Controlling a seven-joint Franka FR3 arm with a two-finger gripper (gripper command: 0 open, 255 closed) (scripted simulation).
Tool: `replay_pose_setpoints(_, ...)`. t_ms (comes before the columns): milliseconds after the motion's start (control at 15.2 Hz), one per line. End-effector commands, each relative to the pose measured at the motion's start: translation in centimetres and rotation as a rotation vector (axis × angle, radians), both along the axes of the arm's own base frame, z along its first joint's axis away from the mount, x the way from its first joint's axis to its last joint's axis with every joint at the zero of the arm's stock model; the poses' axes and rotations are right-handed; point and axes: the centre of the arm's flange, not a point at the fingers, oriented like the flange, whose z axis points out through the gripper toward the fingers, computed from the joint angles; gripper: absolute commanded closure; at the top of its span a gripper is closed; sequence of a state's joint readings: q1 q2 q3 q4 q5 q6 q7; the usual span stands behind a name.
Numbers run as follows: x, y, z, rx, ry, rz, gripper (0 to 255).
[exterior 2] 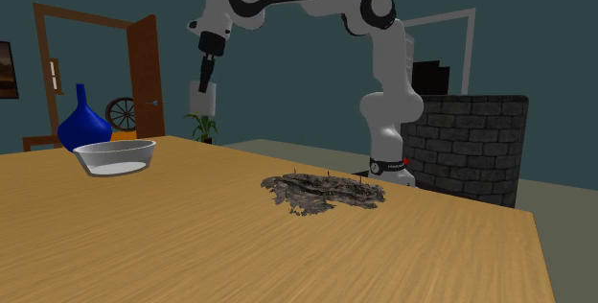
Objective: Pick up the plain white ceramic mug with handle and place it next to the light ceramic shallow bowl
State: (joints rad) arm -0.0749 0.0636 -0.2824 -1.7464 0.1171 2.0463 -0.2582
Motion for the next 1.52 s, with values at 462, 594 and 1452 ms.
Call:
replay_pose_setpoints(462,6.1,-6.0,-1.4,-0.001,0.000,0.002,255)
replay_pose_setpoints(594,6.1,-6.0,-2.5,-0.001,0.000,0.002,255)
replay_pose_setpoints(1452,6.1,-6.0,-9.4,-0.001,0.000,0.002,255)
